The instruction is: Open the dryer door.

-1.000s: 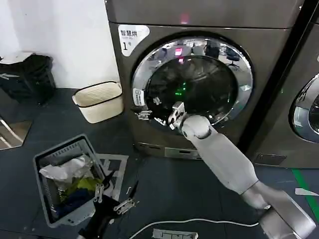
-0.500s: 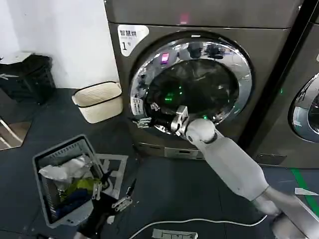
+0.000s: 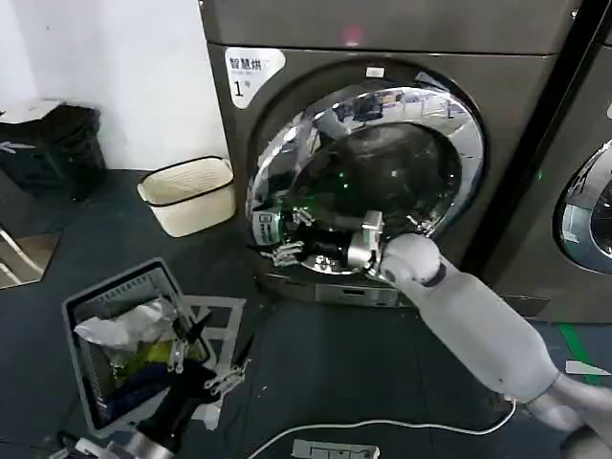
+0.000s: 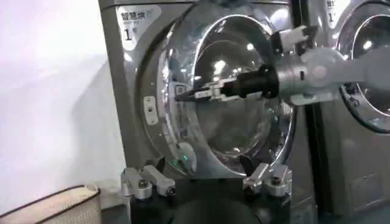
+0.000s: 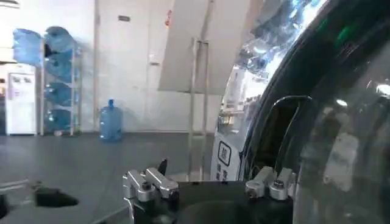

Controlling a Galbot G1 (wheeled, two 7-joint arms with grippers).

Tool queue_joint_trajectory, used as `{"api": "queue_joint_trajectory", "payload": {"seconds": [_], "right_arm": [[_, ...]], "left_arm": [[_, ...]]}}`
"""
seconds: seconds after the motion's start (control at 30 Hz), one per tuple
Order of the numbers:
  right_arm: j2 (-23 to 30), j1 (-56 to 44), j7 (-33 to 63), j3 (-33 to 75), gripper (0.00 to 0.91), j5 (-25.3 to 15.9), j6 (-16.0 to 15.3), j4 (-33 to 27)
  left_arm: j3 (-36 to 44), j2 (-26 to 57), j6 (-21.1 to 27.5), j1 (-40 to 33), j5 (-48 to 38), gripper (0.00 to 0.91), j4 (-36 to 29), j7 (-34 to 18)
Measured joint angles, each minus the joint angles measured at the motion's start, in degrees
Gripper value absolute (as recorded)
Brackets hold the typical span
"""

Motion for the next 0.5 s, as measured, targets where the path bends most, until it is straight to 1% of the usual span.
{"api": "queue_joint_trajectory", "payload": {"seconds": [0.27, 0.5], "right_arm": [[-3.92, -2.04, -3.14, 1.45, 0.907, 1.3, -1.07, 3.64], [-6.98, -4.21, -8.06, 3.15, 0.907, 1.34, -1.15, 6.37]], "left_arm": [[-5.34, 3.23, 1.23, -3.0, -5.3, 0.907, 1.87, 2.44], [-6.37, 8.79, 2.59, -7.1, -10.44, 0.907, 4.71, 2.82]]}}
